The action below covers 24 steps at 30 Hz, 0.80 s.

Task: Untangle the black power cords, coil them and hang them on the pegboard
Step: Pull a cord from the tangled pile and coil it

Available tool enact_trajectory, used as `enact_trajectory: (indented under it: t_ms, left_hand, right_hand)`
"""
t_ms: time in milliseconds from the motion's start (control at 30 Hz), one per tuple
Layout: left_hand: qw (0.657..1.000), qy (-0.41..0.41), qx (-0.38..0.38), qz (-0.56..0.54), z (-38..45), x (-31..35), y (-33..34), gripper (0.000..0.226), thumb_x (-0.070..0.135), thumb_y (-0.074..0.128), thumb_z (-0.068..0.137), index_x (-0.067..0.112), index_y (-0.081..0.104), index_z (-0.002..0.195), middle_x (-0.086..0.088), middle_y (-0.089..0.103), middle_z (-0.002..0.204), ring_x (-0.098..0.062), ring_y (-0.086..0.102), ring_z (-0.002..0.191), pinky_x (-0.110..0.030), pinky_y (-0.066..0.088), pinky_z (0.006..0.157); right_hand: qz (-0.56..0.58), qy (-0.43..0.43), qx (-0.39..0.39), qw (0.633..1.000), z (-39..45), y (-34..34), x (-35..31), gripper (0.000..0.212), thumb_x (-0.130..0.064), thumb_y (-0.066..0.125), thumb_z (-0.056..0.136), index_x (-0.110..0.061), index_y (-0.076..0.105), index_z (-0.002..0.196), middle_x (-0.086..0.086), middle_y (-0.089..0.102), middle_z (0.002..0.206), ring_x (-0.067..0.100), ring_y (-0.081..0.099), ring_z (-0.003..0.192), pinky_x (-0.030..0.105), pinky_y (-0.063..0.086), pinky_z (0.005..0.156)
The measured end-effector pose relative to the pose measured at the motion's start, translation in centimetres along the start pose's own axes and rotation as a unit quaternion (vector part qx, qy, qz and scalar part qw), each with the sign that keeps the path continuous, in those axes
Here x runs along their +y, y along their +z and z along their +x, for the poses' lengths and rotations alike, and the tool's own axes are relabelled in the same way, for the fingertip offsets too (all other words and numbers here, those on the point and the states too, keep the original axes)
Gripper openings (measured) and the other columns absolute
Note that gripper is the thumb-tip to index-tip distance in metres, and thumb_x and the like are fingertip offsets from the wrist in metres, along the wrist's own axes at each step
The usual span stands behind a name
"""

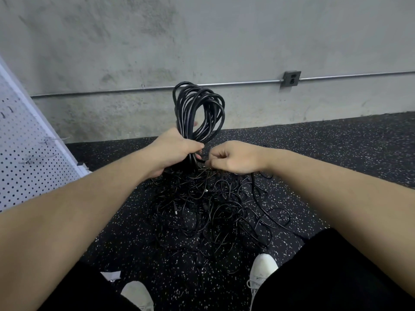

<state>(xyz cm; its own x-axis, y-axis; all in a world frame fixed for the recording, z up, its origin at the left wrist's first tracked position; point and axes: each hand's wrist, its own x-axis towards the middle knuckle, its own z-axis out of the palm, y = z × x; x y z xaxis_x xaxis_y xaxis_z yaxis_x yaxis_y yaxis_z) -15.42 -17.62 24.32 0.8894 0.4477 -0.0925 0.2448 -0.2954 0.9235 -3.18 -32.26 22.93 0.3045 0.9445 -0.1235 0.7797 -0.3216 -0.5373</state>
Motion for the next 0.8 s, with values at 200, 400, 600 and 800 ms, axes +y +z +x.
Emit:
enact_trajectory:
  t_ms: [200,400,600,800]
  left_hand:
    - [0.989,0.057,0.011,0.14,-0.1,0.7,1.2,0.023,0.022,0.066,0.09,0.007,0.069,0.108,-0.015,0.074,0.105,-0.029,0.069,0.1,-0.049,0.053,0.094]
    - [0.986,0.055,-0.033,0.154,0.2,-0.3,0.5,0.017,0.022,0.069,0.095,0.037,0.064,0.091,0.017,0.068,0.091,-0.008,0.064,0.094,-0.026,0.046,0.084]
    - [0.992,0.012,-0.072,0.099,-0.7,-1.7,0.5,0.017,0.045,0.075,0.088,0.043,0.065,0.102,0.018,0.071,0.102,-0.003,0.064,0.101,-0.022,0.046,0.089]
    - [0.977,0.02,-0.102,0.187,-0.4,-1.6,0.5,0.048,0.031,0.093,0.07,0.037,0.067,0.11,0.02,0.07,0.107,0.004,0.061,0.102,-0.014,0.047,0.085]
  right_hand:
    - [-0.069,-0.015,0.007,0.997,-0.4,-1.0,-0.2,0.035,-0.036,0.062,0.099,-0.022,0.052,0.068,-0.008,0.055,0.062,0.001,0.045,0.052,0.026,0.042,0.061]
    - [-0.203,0.057,0.108,0.972,-0.9,-2.2,0.0,0.055,-0.071,0.065,0.081,-0.019,0.054,0.068,-0.007,0.057,0.059,0.01,0.05,0.057,0.029,0.042,0.061]
    - [-0.098,-0.013,0.028,0.995,-1.9,-2.4,-0.4,0.018,-0.037,0.061,0.1,-0.041,0.056,0.083,-0.025,0.055,0.079,-0.015,0.053,0.071,0.009,0.037,0.068]
    - [-0.123,0.004,0.137,0.983,-1.4,-2.7,-0.3,0.04,-0.061,0.068,0.086,-0.021,0.066,0.083,-0.01,0.065,0.071,0.008,0.056,0.065,0.03,0.044,0.064]
